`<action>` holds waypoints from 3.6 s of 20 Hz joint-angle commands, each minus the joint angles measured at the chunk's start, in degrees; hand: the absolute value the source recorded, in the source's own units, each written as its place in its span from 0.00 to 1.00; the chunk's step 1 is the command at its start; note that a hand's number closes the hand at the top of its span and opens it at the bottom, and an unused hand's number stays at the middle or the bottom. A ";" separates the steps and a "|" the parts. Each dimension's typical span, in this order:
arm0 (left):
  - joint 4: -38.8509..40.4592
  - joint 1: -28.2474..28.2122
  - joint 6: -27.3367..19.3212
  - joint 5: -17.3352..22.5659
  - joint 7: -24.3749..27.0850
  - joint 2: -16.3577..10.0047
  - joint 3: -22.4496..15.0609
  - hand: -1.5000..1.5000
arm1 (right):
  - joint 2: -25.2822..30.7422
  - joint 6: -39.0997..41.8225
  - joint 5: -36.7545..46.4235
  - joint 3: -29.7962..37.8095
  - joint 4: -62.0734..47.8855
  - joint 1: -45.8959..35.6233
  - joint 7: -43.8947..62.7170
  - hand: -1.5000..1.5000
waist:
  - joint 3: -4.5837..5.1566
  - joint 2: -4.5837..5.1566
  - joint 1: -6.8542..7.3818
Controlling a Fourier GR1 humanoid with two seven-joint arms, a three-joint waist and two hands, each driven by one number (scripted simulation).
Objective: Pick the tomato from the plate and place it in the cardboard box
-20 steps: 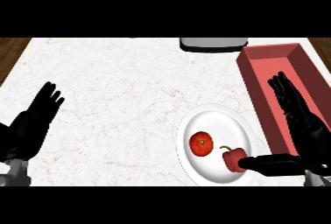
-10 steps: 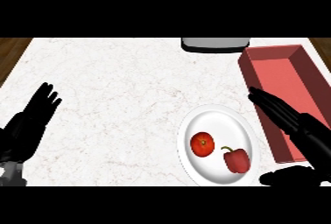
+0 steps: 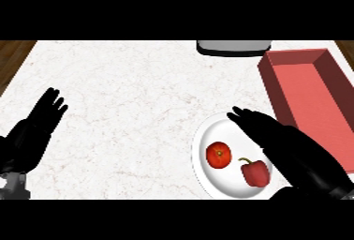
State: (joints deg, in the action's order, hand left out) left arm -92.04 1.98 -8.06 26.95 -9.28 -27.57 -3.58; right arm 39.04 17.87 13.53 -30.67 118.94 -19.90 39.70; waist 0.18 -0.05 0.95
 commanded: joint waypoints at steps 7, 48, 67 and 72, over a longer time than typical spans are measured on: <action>-1.31 0.77 0.69 -2.13 -3.03 1.22 2.57 0.50 | -7.93 11.01 -2.40 0.25 -2.59 -1.56 12.09 0.00 | -0.17 0.02 -0.86; -0.44 -2.12 10.60 -12.12 -3.15 12.24 10.99 0.50 | -32.12 21.17 30.40 0.77 -16.92 2.52 2.04 0.00 | -0.17 0.03 -0.83; -5.71 1.14 12.02 -12.15 -10.74 12.76 14.80 0.50 | -34.33 19.16 38.83 3.36 -25.78 5.27 -7.83 0.00 | -0.18 0.02 -0.88; -3.61 -1.94 13.35 -15.83 -4.62 15.57 12.72 0.50 | -33.44 17.52 42.15 2.25 -26.52 7.18 -10.62 0.00 | -0.18 0.02 -0.85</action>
State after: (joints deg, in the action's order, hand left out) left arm -94.58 1.82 5.06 13.30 -15.70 -13.68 10.62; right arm 5.03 37.08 53.38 -27.37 92.41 -15.00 30.96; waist 0.00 -0.02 0.10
